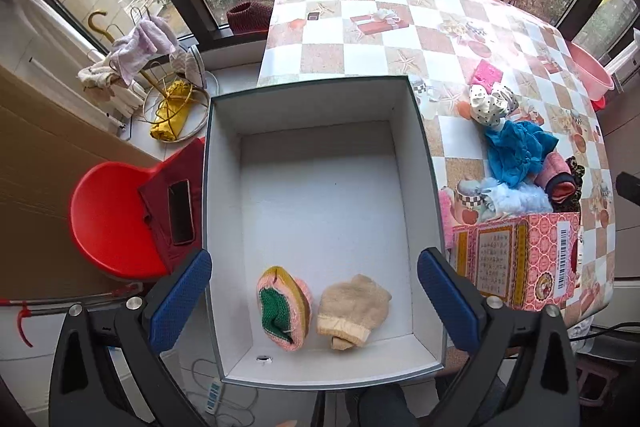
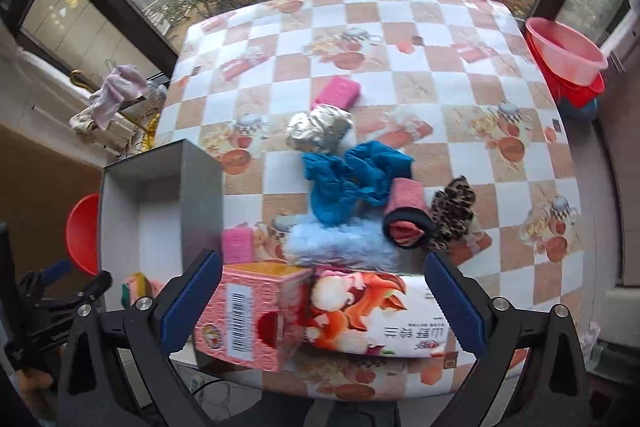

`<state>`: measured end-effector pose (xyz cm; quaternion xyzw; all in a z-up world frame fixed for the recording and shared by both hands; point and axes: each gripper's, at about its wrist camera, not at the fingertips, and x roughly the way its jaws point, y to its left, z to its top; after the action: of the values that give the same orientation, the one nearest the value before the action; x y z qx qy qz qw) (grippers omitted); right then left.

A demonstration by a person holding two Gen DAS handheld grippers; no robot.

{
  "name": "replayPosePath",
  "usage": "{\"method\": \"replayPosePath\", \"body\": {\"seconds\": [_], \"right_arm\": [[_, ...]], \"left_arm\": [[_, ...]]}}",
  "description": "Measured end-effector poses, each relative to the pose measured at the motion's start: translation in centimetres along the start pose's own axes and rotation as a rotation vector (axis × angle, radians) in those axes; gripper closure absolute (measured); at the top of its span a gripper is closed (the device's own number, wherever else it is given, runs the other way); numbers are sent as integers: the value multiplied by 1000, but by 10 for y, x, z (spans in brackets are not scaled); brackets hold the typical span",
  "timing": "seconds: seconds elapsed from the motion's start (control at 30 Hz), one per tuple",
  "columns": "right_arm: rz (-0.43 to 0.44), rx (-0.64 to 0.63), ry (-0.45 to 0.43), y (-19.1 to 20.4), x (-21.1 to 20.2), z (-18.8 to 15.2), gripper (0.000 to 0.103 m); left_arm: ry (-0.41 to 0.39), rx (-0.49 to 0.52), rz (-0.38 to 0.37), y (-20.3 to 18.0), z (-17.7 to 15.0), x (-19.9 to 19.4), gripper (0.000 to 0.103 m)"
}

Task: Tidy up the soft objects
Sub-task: 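Move both tools back toward the pile of soft items, then grasp white polka-dot scrunchie with left tool while right tool grasps leopard scrunchie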

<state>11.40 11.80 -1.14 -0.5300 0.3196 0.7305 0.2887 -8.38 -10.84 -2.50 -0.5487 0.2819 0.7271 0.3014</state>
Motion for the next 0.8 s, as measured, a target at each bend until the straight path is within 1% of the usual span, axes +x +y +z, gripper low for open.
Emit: {"method": "replayPosePath", "body": {"seconds": [0.07, 0.2, 0.27, 0.37, 0.43, 0.5, 0.57, 0.7, 0.8], "right_arm": [[-16, 51, 22, -26, 6, -4, 1], [-46, 135, 68, -69, 21, -15, 1], [-48, 176, 93, -88, 29, -20, 1], [-51, 233, 123, -111, 40, -26, 1], [-47, 266, 138, -125, 47, -28, 1], [-35, 294, 152, -136, 54, -27, 1], [-31, 316, 163, -146, 62, -25, 1], [-15, 374, 185, -166, 79, -16, 1], [-1, 414, 205, -180, 92, -8, 1]], "left_arm": [[-6, 33, 13, -11, 7, -1, 0], [-13, 101, 13, -40, 26, -3, 0], [-15, 132, -3, -56, 39, -4, 0], [4, 164, -50, -82, 62, -1, 0], [29, 181, -80, -103, 79, 6, 0], [67, 177, -128, -123, 97, 16, 0], [103, 168, -154, -142, 114, 30, 0], [194, 138, -183, -177, 143, 67, 0], [250, 108, -176, -197, 159, 96, 0]]}}
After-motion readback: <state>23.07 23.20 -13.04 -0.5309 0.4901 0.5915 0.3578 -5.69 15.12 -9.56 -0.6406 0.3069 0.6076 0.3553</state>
